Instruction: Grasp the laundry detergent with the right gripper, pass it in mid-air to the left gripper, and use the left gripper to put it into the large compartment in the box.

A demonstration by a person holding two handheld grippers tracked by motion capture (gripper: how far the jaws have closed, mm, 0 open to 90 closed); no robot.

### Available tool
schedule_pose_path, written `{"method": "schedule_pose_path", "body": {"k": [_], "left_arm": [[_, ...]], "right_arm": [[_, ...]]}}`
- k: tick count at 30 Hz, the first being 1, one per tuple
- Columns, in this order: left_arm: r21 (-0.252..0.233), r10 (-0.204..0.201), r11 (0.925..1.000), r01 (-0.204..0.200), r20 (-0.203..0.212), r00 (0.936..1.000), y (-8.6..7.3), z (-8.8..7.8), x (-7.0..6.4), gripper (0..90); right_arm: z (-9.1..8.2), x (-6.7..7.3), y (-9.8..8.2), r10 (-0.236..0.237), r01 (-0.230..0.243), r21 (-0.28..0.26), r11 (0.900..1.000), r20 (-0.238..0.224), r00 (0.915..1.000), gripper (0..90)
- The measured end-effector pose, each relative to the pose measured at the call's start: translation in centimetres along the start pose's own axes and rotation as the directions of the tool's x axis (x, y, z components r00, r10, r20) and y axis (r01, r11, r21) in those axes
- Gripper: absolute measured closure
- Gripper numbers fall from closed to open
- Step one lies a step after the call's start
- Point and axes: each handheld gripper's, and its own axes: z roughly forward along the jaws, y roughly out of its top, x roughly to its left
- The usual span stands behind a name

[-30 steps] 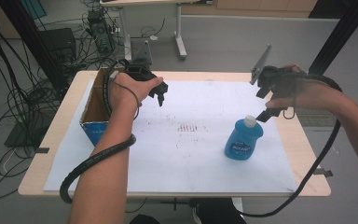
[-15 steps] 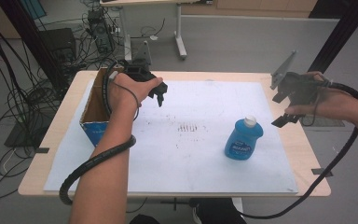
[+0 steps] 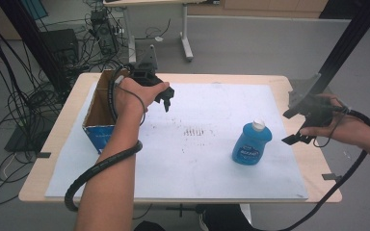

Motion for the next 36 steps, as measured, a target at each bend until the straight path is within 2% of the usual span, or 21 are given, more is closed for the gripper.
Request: {"method": "schedule_pose_path", "body": {"k": [6,10,13,16,19,23,24,27,28,30,31,32,33,35,36], "left_arm": [[0.002,-0.006,1.0,0.006,-0.005,1.0,-0.1,0.1,0.2,6.2],[-0.001,-0.015,0.9999,0.015,-0.006,0.9999,-0.2,0.1,0.5,6.2],[0.0,-0.016,0.9999,0.016,-0.005,0.9999,-0.2,0.1,0.5,6.2],[0.0,-0.018,0.9998,0.018,-0.007,0.9998,-0.1,0.2,0.5,6.2],[-0.001,-0.019,0.9998,0.019,-0.006,0.9998,-0.1,0.2,0.5,6.2],[0.001,-0.019,0.9998,0.019,-0.006,0.9998,-0.2,0.2,0.6,6.2],[0.001,-0.019,0.9998,0.019,-0.006,0.9998,-0.2,0.2,0.6,6.2],[0.004,-0.024,0.9997,0.024,-0.004,0.9997,-0.3,0.4,0.8,6.2],[0.004,-0.024,0.9997,0.024,-0.004,0.9997,-0.3,0.4,0.8,6.2],[0.007,-0.026,0.9996,0.026,-0.004,0.9997,-0.3,0.5,1.0,6.2],[0.007,-0.026,0.9996,0.026,-0.004,0.9997,-0.3,0.5,1.0,6.2],[0.007,-0.028,0.9996,0.028,-0.005,0.9996,-0.3,0.6,1.0,6.2],[0.007,-0.028,0.9996,0.028,-0.005,0.9996,-0.3,0.6,1.0,6.2],[0.007,-0.029,0.9996,0.029,-0.004,0.9996,-0.3,0.6,1.1,6.2],[0.007,-0.029,0.9996,0.029,-0.004,0.9996,-0.3,0.6,1.1,6.2]], "right_arm": [[2.6,0.6,-2.1,0.002,0.0,-0.101,0.995,0.015,0.9999,4.2],[4.1,0.9,-3.0,0.004,-0.003,-0.163,0.987,0.004,1.0,3.8],[4.8,0.9,-3.4,0.013,-0.014,-0.187,0.982,-0.005,0.9999,3.8],[6.1,0.9,-4.0,0.028,-0.031,-0.235,0.971,-0.016,0.9995,3.4],[6.9,1.0,-4.3,0.03,-0.035,-0.257,0.966,-0.022,0.9993,3.3],[7.9,1.0,-4.8,0.032,-0.04,-0.302,0.952,-0.031,0.999,3.2],[7.9,1.0,-4.8,0.032,-0.04,-0.302,0.952,-0.031,0.999,3.2],[8.8,1.0,-5.0,0.023,-0.036,-0.339,0.94,-0.042,0.9988,3.2],[8.8,1.0,-5.0,0.023,-0.036,-0.339,0.94,-0.042,0.9988,3.2],[9.2,1.1,-5.1,0.026,-0.041,-0.366,0.93,-0.046,0.9986,3.0],[9.2,1.1,-5.1,0.026,-0.041,-0.366,0.93,-0.046,0.9986,3.0],[9.5,1.1,-5.2,0.031,-0.047,-0.387,0.921,-0.049,0.9983,2.6],[9.5,1.1,-5.2,0.031,-0.047,-0.387,0.921,-0.049,0.9983,2.6],[10.0,1.1,-5.2,0.031,-0.051,-0.41,0.911,-0.055,0.998,2.5],[10.0,1.1,-5.2,0.031,-0.051,-0.41,0.911,-0.055,0.998,2.5]]}}
